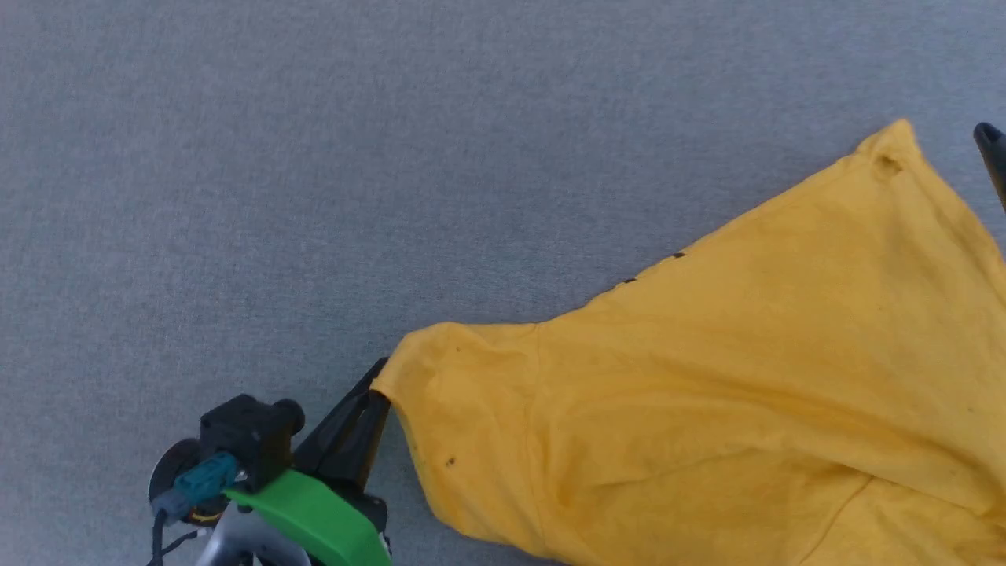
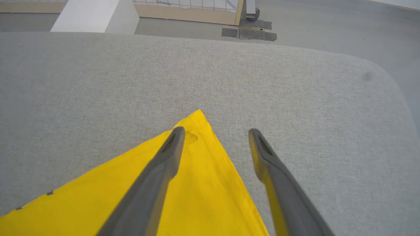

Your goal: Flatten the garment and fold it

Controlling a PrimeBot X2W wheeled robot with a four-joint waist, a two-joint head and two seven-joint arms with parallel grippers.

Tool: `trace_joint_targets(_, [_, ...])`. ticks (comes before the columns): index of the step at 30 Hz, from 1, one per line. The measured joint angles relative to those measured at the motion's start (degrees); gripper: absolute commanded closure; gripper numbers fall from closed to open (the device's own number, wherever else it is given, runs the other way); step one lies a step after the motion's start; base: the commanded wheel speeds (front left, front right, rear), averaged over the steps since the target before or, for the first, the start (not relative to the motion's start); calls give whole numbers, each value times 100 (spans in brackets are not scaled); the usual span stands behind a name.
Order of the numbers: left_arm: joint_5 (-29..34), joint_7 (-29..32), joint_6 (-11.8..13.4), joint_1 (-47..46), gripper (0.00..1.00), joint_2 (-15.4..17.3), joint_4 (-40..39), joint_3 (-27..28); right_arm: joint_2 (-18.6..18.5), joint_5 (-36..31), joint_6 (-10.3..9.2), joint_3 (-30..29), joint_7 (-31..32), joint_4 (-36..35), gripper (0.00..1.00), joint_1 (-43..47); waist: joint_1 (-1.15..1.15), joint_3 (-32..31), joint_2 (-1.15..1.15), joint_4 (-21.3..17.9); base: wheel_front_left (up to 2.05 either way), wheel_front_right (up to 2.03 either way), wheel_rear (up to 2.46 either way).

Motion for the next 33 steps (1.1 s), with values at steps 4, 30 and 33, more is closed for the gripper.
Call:
trace_joint_targets(4, [40,0,-81,-171,100,-134,83,-100,-113,-205,0,144,-31,613,0,-272,0,231,0,196,0,0,0])
trace_joint_targets(30, [409,-643,-77,-728,100,-215,360,281,-278,-62,0,85,-1179,1254,100,-404,0,381,0,428,0,0,0])
trace_joint_targets(33, [515,-705,-100,-1004,100,-102,497,422,-235,-8,0,54,-1461,1162,100,-515,0,200,0,353,0,0,0])
